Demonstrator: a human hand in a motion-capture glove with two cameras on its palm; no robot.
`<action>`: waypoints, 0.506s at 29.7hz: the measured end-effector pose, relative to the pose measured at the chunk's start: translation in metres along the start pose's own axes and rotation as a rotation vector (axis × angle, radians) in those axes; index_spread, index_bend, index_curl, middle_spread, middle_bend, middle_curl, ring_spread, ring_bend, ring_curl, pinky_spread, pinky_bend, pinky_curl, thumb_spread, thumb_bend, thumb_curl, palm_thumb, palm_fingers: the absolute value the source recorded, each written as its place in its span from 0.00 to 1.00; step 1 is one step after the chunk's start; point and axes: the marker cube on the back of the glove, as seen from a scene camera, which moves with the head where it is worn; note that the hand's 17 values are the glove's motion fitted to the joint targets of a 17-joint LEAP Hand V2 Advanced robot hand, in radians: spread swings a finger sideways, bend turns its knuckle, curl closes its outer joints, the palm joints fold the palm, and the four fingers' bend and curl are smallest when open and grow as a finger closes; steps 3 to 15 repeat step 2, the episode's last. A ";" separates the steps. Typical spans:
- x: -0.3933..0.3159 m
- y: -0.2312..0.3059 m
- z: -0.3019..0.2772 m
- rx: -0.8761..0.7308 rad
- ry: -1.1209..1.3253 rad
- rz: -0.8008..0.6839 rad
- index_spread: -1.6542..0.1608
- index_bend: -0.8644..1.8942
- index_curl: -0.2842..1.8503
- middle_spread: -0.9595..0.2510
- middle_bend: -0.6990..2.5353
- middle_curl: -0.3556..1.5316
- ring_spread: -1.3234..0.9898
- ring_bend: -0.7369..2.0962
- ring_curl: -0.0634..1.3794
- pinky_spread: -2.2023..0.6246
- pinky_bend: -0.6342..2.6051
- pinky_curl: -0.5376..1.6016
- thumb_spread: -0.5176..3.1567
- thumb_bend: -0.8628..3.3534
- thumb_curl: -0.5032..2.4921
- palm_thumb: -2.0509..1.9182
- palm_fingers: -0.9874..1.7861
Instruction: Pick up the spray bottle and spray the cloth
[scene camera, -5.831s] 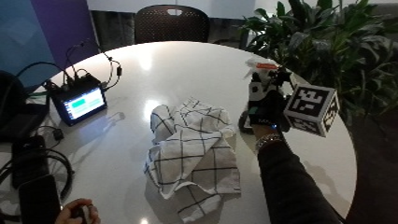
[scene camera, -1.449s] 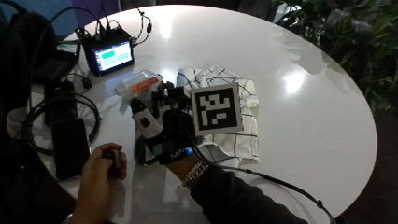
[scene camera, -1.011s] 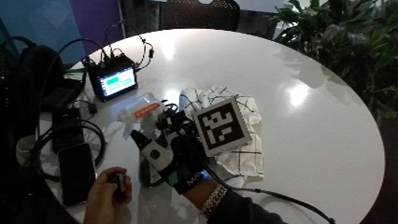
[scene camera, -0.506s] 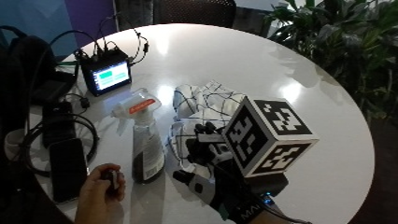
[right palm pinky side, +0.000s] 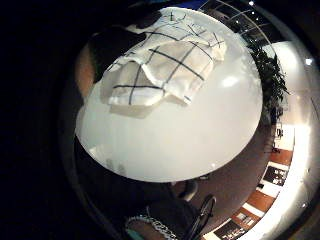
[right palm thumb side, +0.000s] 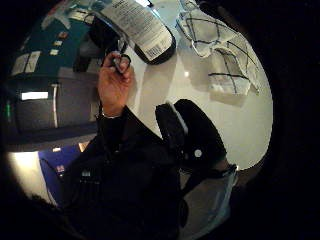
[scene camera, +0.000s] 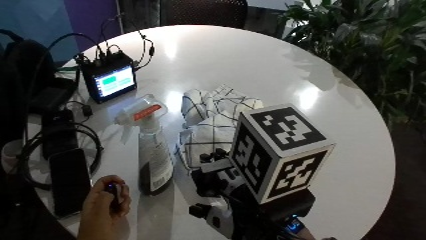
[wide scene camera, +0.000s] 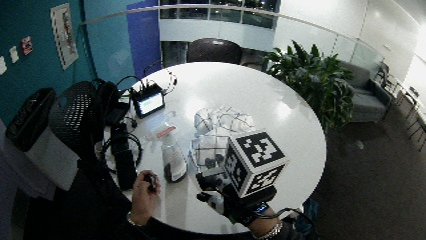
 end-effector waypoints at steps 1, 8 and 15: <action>0.000 -0.001 0.000 -0.002 -0.004 -0.003 0.71 0.37 0.28 0.81 0.28 0.39 0.59 0.39 0.26 0.87 0.31 0.40 0.48 0.20 0.28 0.66 0.48; -0.001 -0.001 0.001 -0.004 -0.007 -0.005 0.71 0.37 0.28 0.81 0.28 0.39 0.59 0.39 0.26 0.87 0.31 0.40 0.48 0.20 0.28 0.66 0.48; -0.001 -0.001 0.001 -0.004 -0.007 -0.005 0.71 0.37 0.28 0.81 0.28 0.39 0.59 0.39 0.26 0.87 0.31 0.40 0.48 0.20 0.28 0.66 0.48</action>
